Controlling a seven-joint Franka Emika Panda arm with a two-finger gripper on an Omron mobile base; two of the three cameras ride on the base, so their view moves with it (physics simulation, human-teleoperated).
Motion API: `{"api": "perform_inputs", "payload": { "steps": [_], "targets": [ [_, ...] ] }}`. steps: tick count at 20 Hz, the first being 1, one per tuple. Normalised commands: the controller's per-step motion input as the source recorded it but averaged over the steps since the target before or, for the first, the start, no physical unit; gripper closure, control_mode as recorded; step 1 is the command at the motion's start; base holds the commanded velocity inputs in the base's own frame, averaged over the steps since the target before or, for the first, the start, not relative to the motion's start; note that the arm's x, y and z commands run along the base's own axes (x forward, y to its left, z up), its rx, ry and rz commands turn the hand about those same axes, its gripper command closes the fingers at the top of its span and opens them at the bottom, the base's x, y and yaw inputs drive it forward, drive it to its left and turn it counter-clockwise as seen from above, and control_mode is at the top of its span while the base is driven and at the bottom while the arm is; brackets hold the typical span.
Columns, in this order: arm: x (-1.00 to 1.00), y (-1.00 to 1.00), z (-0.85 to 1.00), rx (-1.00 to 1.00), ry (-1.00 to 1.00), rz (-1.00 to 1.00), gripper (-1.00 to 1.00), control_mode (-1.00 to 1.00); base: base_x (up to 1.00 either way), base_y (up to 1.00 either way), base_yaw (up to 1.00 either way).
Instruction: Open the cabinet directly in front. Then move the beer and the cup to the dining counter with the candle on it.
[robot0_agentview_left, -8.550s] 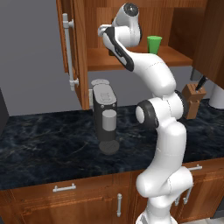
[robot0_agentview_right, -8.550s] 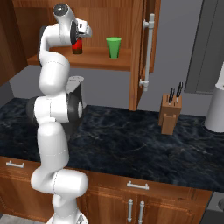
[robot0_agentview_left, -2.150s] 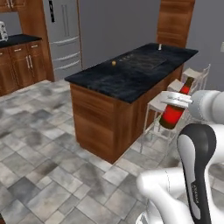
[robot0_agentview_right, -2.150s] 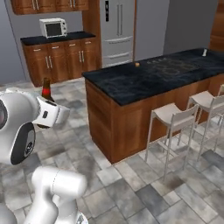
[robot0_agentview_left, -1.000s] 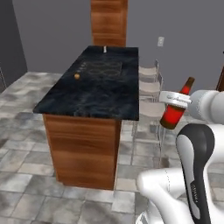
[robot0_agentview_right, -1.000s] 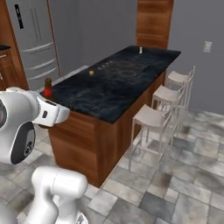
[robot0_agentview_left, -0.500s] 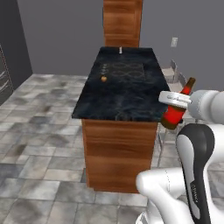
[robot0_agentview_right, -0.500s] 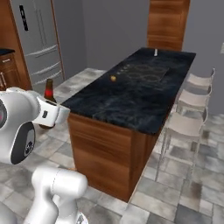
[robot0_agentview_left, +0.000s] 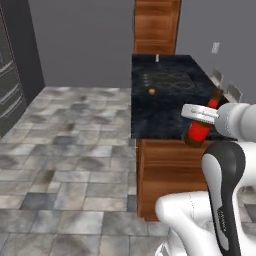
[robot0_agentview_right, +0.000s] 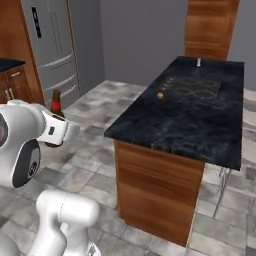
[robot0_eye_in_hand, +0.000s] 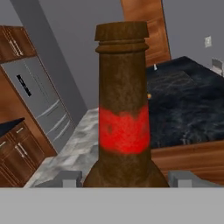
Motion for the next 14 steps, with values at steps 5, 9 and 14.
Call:
{"api": "perform_inputs", "payload": {
  "steps": [5, 9, 14],
  "targets": [
    [0.0, 0.0, 0.0, 0.0, 0.0, 0.0, 1.0, 1.0, 0.27, 1.0, -0.13],
    [0.0, 0.0, 0.0, 0.0, 0.0, 0.0, 1.0, 1.0, 0.29, 1.0, -0.12],
    [0.0, 0.0, 0.0, 0.0, 0.0, 0.0, 1.0, 1.0, 0.44, 1.0, -0.13]
  ]
}}
